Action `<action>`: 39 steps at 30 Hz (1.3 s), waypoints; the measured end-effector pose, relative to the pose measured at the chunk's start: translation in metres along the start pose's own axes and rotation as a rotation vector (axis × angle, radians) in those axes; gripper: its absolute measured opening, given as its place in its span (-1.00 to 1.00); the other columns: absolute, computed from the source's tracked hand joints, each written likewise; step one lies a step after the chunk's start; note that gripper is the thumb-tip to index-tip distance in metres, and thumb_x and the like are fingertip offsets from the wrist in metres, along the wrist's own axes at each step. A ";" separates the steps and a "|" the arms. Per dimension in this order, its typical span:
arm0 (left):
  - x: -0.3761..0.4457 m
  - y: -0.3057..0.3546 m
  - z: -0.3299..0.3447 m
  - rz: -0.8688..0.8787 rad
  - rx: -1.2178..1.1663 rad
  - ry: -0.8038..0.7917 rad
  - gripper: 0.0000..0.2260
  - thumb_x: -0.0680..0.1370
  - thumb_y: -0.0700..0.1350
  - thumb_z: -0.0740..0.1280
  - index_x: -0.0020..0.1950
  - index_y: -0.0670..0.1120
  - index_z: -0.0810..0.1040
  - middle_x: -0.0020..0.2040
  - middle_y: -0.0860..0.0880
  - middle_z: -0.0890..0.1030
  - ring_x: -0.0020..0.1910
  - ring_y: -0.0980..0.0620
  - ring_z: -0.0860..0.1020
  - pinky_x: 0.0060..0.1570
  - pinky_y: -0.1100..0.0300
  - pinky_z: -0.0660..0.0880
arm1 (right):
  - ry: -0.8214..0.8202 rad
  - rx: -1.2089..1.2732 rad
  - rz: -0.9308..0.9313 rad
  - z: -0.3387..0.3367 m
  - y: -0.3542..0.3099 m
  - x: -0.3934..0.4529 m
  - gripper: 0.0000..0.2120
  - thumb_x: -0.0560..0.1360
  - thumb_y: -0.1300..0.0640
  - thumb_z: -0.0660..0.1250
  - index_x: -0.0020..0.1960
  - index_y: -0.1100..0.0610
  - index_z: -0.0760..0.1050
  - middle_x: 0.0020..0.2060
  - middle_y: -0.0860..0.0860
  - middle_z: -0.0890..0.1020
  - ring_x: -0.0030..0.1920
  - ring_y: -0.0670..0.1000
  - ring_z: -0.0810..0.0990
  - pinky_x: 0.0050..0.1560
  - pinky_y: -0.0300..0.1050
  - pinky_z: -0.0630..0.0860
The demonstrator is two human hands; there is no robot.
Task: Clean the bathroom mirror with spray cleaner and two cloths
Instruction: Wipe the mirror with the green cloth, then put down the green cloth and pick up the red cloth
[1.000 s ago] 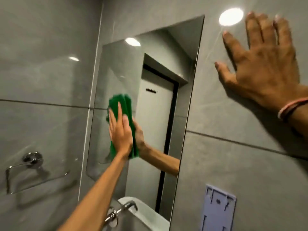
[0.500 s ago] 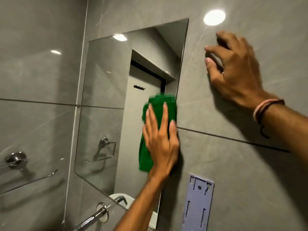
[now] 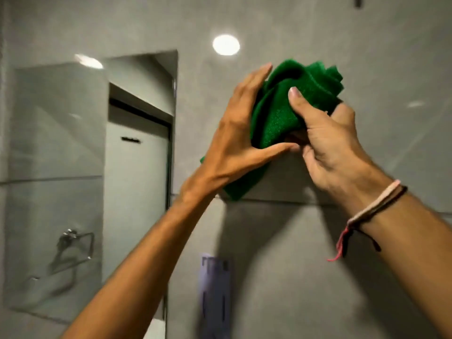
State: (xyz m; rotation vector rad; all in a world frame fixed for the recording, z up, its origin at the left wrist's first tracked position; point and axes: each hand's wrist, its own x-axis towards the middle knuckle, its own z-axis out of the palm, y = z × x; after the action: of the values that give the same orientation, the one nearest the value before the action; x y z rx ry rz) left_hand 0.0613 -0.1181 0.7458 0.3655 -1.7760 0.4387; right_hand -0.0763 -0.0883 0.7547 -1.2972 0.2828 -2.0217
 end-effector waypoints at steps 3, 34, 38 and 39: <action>-0.065 0.031 0.014 -0.365 -0.277 -0.190 -0.23 0.26 0.09 0.64 0.39 -0.09 0.47 0.31 -0.06 0.62 0.29 0.06 0.59 0.30 -0.01 0.57 | 0.058 -0.018 0.040 -0.060 0.005 -0.049 -0.55 0.52 0.24 0.48 0.35 0.33 0.46 0.21 0.25 0.69 0.14 0.17 0.75 0.11 0.22 0.70; -0.737 0.232 0.166 -1.897 -0.010 -0.823 -0.74 0.41 -0.36 0.47 0.02 -0.13 0.55 0.00 -0.19 0.64 0.00 -0.21 0.64 0.04 -0.05 0.61 | 0.335 -1.330 1.348 -0.496 0.245 -0.595 -0.71 0.42 0.13 0.59 0.04 0.26 0.64 -0.13 0.16 0.71 0.02 0.25 0.70 0.01 -0.01 0.57; -0.732 0.227 0.142 -1.553 0.373 -1.015 -0.66 0.50 0.00 0.35 0.25 -0.05 0.48 0.23 -0.18 0.57 0.23 -0.24 0.54 0.14 -0.10 0.51 | 0.242 -1.324 1.390 -0.495 0.279 -0.568 -0.58 0.37 0.00 0.61 0.10 0.22 0.63 -0.03 0.22 0.76 0.06 0.23 0.73 0.13 0.05 0.64; -0.731 0.222 0.134 -1.422 0.481 -1.070 -0.56 0.51 0.10 0.28 0.34 -0.07 0.47 0.35 -0.23 0.52 0.35 -0.27 0.48 0.30 -0.19 0.42 | 0.243 -1.305 1.456 -0.492 0.288 -0.563 -0.50 0.34 -0.08 0.62 0.11 0.21 0.63 0.02 0.23 0.75 0.11 0.24 0.72 0.16 0.05 0.64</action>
State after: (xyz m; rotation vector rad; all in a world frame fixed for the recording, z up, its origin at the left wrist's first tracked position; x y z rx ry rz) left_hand 0.0196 0.0245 -0.0158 2.3085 -1.7893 -0.4933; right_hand -0.2339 -0.0151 -0.0278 -0.8257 2.1291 -0.5233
